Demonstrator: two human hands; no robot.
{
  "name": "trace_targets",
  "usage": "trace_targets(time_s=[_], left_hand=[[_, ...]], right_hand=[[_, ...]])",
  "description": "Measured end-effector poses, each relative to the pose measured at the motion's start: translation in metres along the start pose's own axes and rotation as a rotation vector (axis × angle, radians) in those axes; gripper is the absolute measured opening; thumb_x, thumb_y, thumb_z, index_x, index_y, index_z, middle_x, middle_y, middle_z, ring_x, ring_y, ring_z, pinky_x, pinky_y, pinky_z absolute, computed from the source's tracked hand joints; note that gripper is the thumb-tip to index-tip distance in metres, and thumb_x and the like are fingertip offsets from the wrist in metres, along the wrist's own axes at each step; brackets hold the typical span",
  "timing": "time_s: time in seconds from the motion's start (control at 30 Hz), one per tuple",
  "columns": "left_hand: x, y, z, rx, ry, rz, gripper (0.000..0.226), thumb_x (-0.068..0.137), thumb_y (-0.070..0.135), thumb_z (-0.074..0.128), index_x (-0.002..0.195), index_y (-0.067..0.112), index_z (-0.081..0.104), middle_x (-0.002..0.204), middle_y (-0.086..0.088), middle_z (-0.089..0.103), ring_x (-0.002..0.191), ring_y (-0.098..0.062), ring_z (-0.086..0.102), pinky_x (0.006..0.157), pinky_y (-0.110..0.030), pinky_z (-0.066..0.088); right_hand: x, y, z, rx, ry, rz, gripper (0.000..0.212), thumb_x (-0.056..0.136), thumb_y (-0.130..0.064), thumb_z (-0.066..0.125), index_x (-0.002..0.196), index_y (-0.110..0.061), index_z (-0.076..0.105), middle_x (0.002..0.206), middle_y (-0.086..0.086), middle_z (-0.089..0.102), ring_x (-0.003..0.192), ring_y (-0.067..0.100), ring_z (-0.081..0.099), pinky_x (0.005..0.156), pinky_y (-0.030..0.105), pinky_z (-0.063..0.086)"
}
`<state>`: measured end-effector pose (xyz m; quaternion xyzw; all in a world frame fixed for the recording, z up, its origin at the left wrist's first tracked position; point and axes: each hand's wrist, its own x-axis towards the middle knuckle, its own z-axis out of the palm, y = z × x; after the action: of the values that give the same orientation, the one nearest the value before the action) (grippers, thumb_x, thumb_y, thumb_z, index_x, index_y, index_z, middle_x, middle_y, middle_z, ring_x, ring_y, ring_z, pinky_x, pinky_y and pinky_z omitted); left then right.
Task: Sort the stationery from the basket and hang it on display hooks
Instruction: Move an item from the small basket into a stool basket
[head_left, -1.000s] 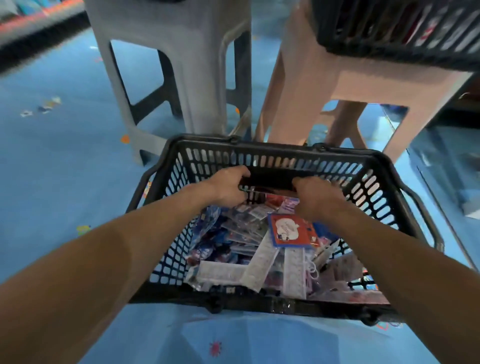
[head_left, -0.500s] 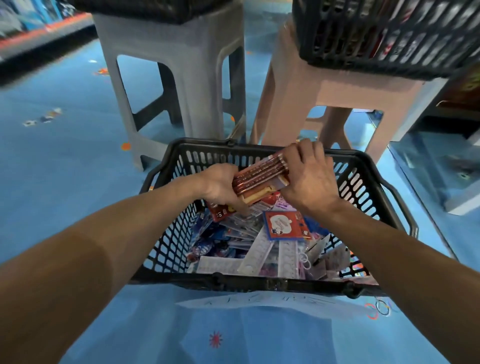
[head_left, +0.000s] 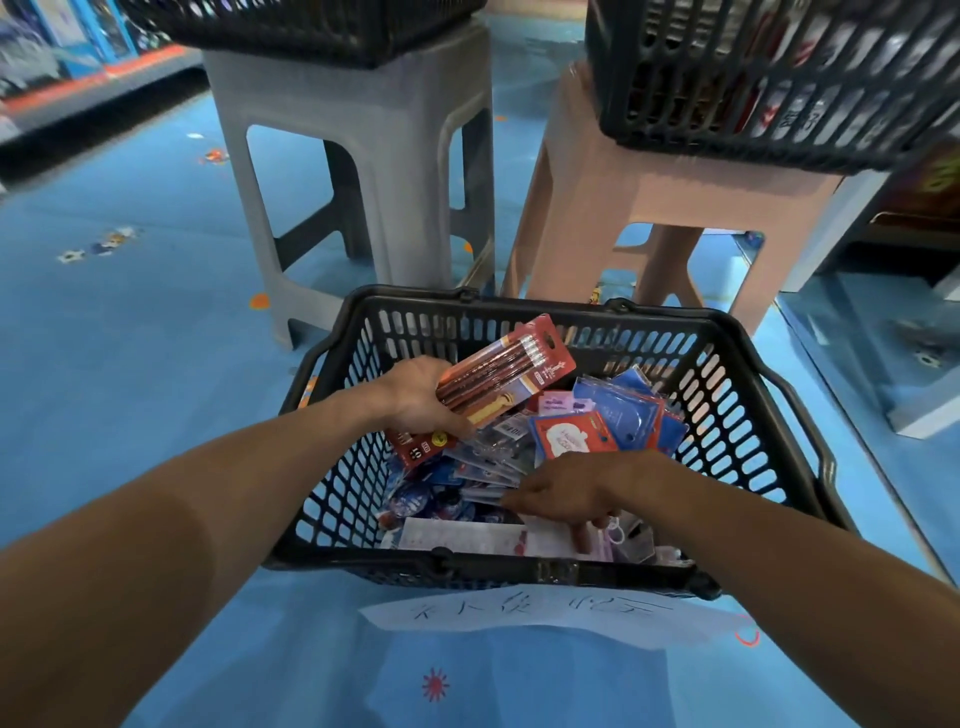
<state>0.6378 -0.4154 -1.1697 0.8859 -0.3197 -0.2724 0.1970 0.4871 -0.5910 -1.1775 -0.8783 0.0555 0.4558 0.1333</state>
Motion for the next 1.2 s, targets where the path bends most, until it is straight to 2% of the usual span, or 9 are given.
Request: trace_targets(time_s=[0.17, 0.23, 0.33, 0.43, 0.53, 0.7, 0.97, 1.1, 1.2], left_hand=[[0.005, 0.005, 0.011, -0.128, -0.028, -0.027, 0.049, 0.075, 0.040, 0.090, 0.115, 0.029, 0.064, 0.110, 0.005, 0.071, 0.101, -0.015, 0.068, 0.097, -0.038, 0.057], [0.007, 0.006, 0.014, -0.204, -0.024, -0.040, 0.053, 0.075, 0.041, 0.090, 0.118, 0.027, 0.064, 0.109, 0.004, 0.072, 0.099, -0.015, 0.070, 0.095, -0.040, 0.059], [0.007, 0.009, 0.017, -0.297, -0.017, -0.040, 0.040, 0.078, 0.037, 0.089, 0.107, 0.032, 0.061, 0.105, 0.004, 0.070, 0.096, -0.013, 0.068, 0.091, -0.035, 0.058], [0.008, 0.010, 0.019, -0.402, -0.006, -0.064, 0.042, 0.079, 0.036, 0.089, 0.110, 0.029, 0.061, 0.107, 0.003, 0.070, 0.098, -0.015, 0.068, 0.089, -0.034, 0.056], [0.007, 0.006, 0.019, -0.503, 0.000, -0.090, 0.045, 0.079, 0.034, 0.089, 0.116, 0.026, 0.064, 0.110, -0.001, 0.073, 0.101, -0.020, 0.071, 0.095, -0.041, 0.059], [0.007, -0.002, 0.018, -0.613, 0.010, -0.104, 0.050, 0.080, 0.028, 0.089, 0.125, 0.024, 0.067, 0.112, -0.002, 0.076, 0.103, -0.022, 0.073, 0.098, -0.046, 0.058], [0.004, 0.004, 0.017, -0.732, -0.030, -0.120, 0.048, 0.096, 0.024, 0.072, 0.141, 0.026, 0.055, 0.124, -0.006, 0.070, 0.113, -0.027, 0.067, 0.100, -0.053, 0.054], [0.004, 0.007, 0.019, -0.791, -0.062, -0.148, 0.047, 0.098, 0.023, 0.069, 0.143, 0.025, 0.052, 0.122, -0.007, 0.070, 0.110, -0.027, 0.070, 0.086, -0.046, 0.060], [0.005, 0.008, 0.020, -0.814, -0.073, -0.167, 0.048, 0.098, 0.023, 0.069, 0.143, 0.024, 0.052, 0.121, -0.007, 0.071, 0.108, -0.027, 0.071, 0.081, -0.043, 0.061]], right_hand=[[-0.020, 0.023, -0.001, 0.152, 0.002, 0.053, 0.033, 0.100, -0.057, 0.052, 0.127, -0.040, 0.050, 0.092, 0.006, 0.071, 0.055, 0.018, 0.068, 0.066, 0.034, 0.061], [-0.020, 0.030, 0.002, 0.189, 0.080, 0.004, 0.030, 0.098, -0.052, 0.058, 0.125, -0.040, 0.054, 0.100, 0.003, 0.069, 0.055, 0.014, 0.069, 0.060, 0.030, 0.060], [-0.010, 0.040, -0.002, 0.150, 0.431, -0.070, 0.017, 0.095, -0.045, 0.065, 0.103, -0.031, 0.059, 0.111, -0.002, 0.065, 0.080, 0.017, 0.070, 0.059, 0.028, 0.053], [0.001, 0.050, -0.011, 0.049, 0.732, 0.148, 0.039, 0.089, -0.052, 0.067, 0.112, -0.025, 0.052, 0.125, 0.008, 0.061, 0.111, 0.028, 0.060, 0.085, 0.036, 0.052], [0.017, 0.055, -0.006, 0.150, 0.627, 0.390, 0.083, 0.081, -0.067, 0.065, 0.144, -0.020, 0.037, 0.142, 0.014, 0.050, 0.130, 0.035, 0.051, 0.102, 0.046, 0.048], [0.037, 0.057, 0.004, 0.205, 0.579, 0.401, 0.097, 0.068, -0.080, 0.063, 0.144, -0.025, 0.040, 0.139, 0.005, 0.056, 0.126, 0.030, 0.057, 0.099, 0.044, 0.052], [0.008, 0.061, -0.019, 0.360, 0.656, 0.546, 0.096, 0.072, -0.041, 0.084, 0.144, -0.010, 0.029, 0.138, 0.019, 0.045, 0.129, 0.036, 0.050, 0.102, 0.041, 0.047], [-0.011, 0.069, -0.014, 0.105, 0.683, 0.665, 0.093, 0.074, -0.041, 0.084, 0.147, -0.014, 0.032, 0.137, 0.015, 0.040, 0.129, 0.035, 0.044, 0.096, 0.045, 0.050], [-0.018, 0.069, -0.010, -0.125, 0.790, 0.628, 0.064, 0.083, -0.040, 0.075, 0.138, -0.015, 0.051, 0.133, 0.011, 0.045, 0.121, 0.030, 0.048, 0.091, 0.041, 0.052]])
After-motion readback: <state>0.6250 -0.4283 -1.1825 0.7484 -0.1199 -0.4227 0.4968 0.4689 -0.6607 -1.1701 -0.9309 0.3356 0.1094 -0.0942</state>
